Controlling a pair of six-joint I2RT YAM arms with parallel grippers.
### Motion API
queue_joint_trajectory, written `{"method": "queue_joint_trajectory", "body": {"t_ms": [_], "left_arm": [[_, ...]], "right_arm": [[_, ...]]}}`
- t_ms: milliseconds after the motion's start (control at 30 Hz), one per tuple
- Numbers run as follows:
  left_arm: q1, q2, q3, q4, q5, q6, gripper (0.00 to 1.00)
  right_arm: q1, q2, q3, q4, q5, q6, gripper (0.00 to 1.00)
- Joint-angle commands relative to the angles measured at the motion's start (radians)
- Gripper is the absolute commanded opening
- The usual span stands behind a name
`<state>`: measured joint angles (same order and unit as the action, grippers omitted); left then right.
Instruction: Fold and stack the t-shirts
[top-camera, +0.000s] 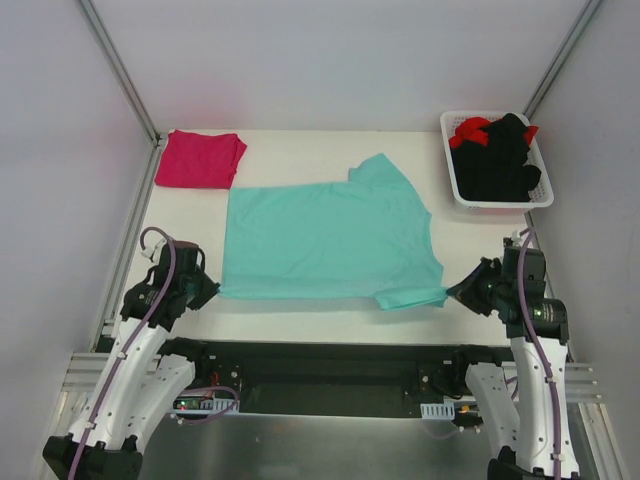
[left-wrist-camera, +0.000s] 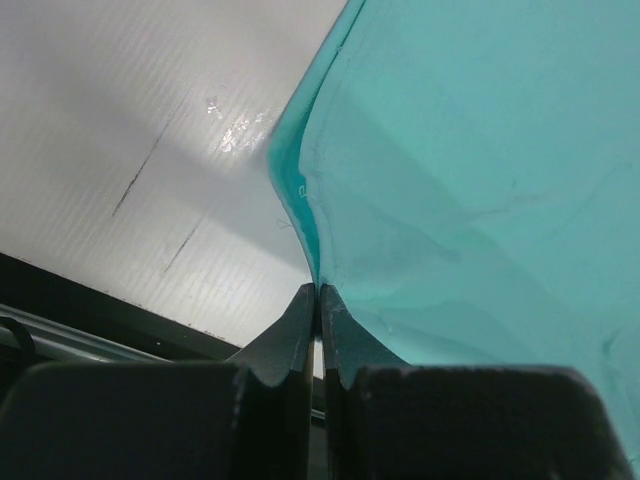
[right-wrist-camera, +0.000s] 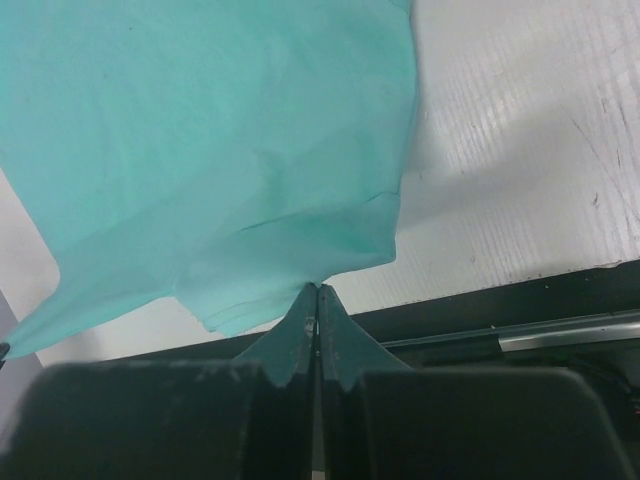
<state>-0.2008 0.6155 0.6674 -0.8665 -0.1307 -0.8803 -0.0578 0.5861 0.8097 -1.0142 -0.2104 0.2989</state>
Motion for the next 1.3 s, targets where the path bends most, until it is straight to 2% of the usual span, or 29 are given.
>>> {"method": "queue_joint_trajectory", "body": {"t_ms": [0,600,1267], "left_arm": [[0.011,0.045,0.024,0.055,0.003,-0.003,0.00],[0.011,0.205,-0.017,0.195,-0.010,0.004,0.00],[0.011,0.355,0.040,0.244,-0.075,0.030,0.00]], "right_arm": [[-0.010,0.037,0.023,0.057,0.006,0.008,0.01],[-0.010,0.231,-0.032,0.258,-0.004,0.002,0.01],[0.000,0.523,0.043,0.419,-0.011,-0.021,0.01]]}}
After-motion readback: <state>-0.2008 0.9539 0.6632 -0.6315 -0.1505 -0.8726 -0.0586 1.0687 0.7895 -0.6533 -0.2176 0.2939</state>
